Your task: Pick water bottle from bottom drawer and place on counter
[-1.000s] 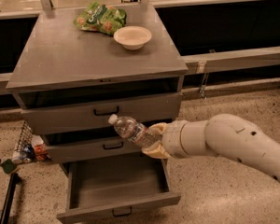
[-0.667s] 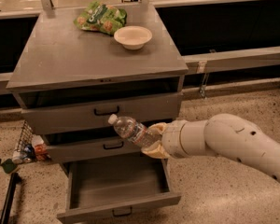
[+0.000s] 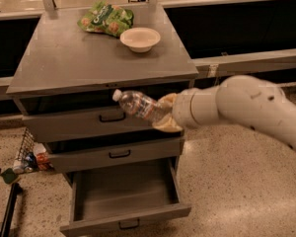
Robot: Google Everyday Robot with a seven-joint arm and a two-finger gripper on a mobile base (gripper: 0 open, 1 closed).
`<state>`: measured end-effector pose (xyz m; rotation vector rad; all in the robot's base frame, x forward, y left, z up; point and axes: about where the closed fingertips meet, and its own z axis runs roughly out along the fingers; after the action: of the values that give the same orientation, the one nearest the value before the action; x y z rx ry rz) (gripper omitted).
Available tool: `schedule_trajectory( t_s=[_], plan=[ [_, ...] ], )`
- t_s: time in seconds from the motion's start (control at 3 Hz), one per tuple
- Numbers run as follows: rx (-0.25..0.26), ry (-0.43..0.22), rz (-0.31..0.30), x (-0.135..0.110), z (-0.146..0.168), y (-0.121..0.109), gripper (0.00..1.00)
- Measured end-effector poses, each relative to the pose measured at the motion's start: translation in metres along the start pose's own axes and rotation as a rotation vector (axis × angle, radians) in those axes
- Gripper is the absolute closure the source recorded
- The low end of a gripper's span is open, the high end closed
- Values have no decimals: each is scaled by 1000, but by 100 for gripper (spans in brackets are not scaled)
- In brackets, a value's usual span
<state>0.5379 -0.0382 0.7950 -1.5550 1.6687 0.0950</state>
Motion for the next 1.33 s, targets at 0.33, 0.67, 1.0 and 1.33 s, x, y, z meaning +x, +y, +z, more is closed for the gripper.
schedule_trajectory(
  t_s=[0.33, 0.67, 1.0, 1.33],
  plan=[
    [17, 41, -99, -22, -9, -48, 100],
    [-32, 44, -191, -41, 13, -84, 100],
    [-59, 40, -309, -77, 34, -122, 100],
    [-70, 57, -386, -99, 46, -153, 100]
  ],
)
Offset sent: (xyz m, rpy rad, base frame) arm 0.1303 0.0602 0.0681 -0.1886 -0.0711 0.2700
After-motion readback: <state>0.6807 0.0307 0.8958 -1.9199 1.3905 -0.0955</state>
